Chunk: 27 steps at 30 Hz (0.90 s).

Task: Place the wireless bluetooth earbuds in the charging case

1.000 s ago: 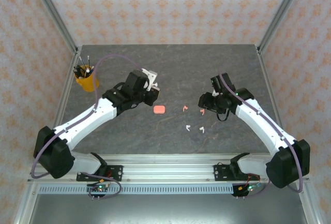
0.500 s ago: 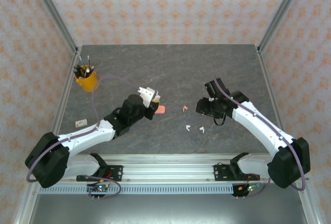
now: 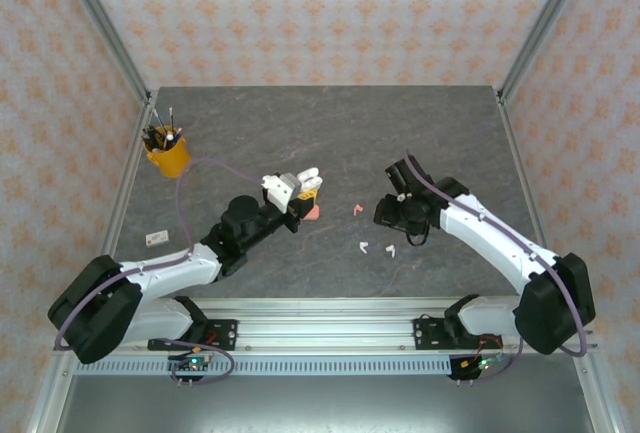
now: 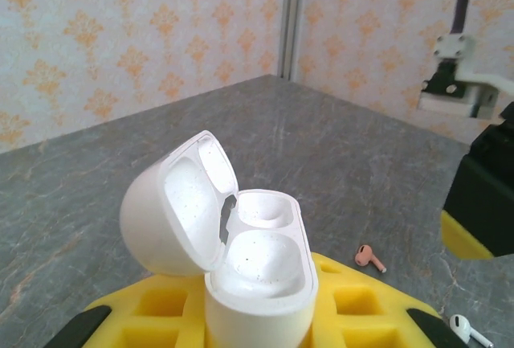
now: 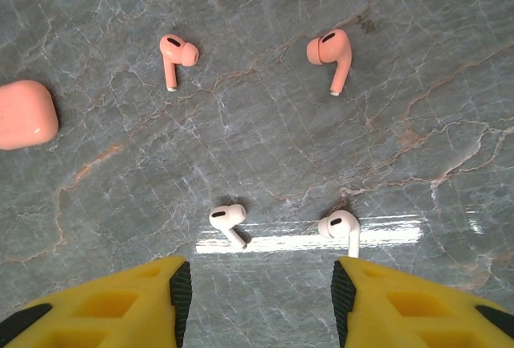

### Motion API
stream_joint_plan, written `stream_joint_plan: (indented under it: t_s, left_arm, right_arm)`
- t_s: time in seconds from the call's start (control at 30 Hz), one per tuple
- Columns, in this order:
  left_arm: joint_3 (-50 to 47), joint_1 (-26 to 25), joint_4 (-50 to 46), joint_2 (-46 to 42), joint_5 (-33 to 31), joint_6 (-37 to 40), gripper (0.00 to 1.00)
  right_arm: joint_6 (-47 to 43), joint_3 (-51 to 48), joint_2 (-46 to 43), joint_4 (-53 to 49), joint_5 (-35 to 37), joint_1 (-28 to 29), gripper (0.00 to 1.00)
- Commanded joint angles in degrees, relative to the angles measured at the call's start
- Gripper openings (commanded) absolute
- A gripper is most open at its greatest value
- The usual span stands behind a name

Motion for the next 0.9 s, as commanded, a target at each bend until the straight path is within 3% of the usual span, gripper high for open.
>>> stream_joint_plan:
  t_s: [0.0,0.43,0.87]
  left_arm:
    - [-1.58,-0.15,8.31,-0.99,1.46,1.38,0.0]
    - [-1.71,-0.15,23.19,9.64,-0.85,0.12,0.0]
    - [-1.04,-0.11,24.07,10.85,-2.95,0.33,0.0]
  right_arm:
    - [1.77,0.32,1.63,-1.36,1.02,1.23,0.51]
    - [6.64,3.96,11.25,-2.88,6.18,8.62,0.51]
    - [9.74,5.62,20.38,-1.25,7.38,11.6,0.5]
